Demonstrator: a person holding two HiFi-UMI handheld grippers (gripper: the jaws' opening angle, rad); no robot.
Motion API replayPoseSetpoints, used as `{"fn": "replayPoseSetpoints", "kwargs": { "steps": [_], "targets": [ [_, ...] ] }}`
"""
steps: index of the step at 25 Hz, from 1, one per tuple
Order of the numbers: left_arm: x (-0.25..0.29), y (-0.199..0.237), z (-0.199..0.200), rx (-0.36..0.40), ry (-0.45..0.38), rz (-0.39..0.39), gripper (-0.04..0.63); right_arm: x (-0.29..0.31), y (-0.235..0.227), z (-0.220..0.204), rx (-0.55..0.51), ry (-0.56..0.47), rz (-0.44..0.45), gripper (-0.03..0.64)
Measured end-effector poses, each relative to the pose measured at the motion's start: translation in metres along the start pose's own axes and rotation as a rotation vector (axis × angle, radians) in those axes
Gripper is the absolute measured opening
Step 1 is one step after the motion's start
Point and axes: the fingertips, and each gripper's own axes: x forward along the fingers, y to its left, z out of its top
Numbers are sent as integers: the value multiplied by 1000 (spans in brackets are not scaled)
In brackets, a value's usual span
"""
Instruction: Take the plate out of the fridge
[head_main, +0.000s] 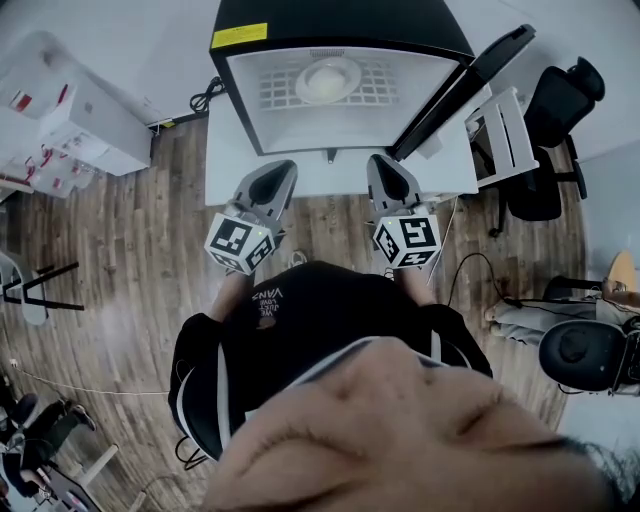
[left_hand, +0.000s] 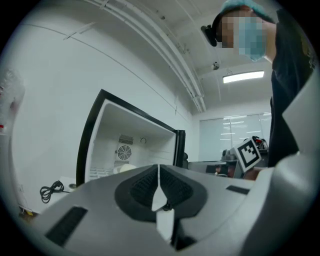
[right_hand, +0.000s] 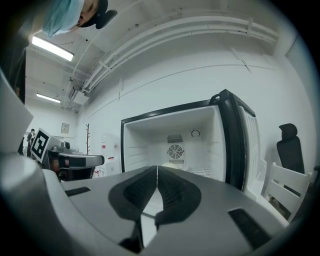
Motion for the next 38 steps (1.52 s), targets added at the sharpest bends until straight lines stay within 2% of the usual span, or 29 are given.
{"fn": "replayPoseSetpoints", "kwargs": {
  "steps": [14, 20, 38],
  "targets": [
    [17, 35, -3, 0, 31, -104, 25, 31, 3, -5, 24, -7, -91, 12],
    [23, 43, -5, -10, 33, -112, 25, 39, 6, -6, 29, -10, -94, 12],
    [74, 55, 0, -48, 18, -11, 25, 71, -39, 8, 14, -6, 3, 12]
  ]
}}
